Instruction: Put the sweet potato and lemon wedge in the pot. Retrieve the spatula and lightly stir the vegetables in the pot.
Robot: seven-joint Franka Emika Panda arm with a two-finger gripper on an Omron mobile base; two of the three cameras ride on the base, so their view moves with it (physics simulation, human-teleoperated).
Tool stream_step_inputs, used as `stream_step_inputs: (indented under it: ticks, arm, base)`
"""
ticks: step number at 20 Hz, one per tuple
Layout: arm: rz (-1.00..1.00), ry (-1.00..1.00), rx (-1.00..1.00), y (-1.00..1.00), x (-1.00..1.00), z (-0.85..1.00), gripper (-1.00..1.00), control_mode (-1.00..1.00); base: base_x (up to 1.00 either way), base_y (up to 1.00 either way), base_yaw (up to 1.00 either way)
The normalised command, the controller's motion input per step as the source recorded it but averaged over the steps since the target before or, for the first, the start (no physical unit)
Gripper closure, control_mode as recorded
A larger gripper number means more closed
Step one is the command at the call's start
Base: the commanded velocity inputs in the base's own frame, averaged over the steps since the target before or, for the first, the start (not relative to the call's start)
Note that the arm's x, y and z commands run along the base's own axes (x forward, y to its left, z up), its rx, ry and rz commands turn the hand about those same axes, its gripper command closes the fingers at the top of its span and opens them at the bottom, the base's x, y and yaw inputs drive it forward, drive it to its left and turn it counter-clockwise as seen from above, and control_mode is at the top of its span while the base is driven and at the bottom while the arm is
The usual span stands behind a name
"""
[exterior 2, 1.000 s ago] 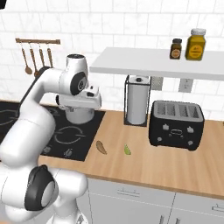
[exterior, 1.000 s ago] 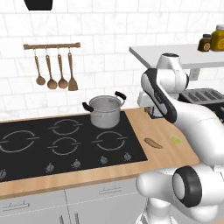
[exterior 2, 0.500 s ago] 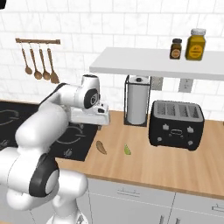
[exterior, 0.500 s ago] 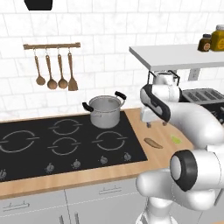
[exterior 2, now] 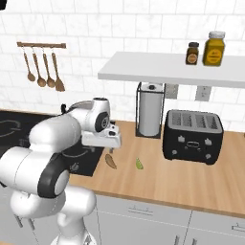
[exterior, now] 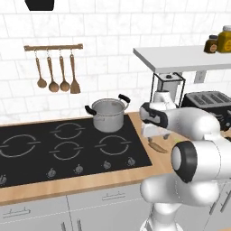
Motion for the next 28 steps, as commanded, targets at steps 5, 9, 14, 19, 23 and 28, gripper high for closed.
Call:
stream_step_inputs:
  ticks: [5,9,14,19,23,28]
  arm:
    - [0.00,0.01,0.00,-0.10,0.32,-0.42,-1.00,-1.00]
    - [0.00,0.01,0.00,-0.16,0.31,-0.33,-1.00,-1.00]
    - [0.00,0.01,0.00,-0.13,0.14,-0.30,-1.00,-1.00]
    - [0.01,0.00,0.00,-0.02,0.00,-0.33,-1.00,-1.00]
    - [0.03,0.00,0.00,0.00,-0.11,-0.29,-1.00,-1.00]
    - [0.01,0.00,0.00,0.00,-0.02,-0.22,1.00,-1.00]
  base:
    - [0.00,0.00,0.00]
    - [0.00,0.00,0.00]
    - [0.00,0.00,0.00]
    - [0.00,0.00,0.00]
    - [0.00,0.00,0.00]
    - [0.00,0.00,0.00]
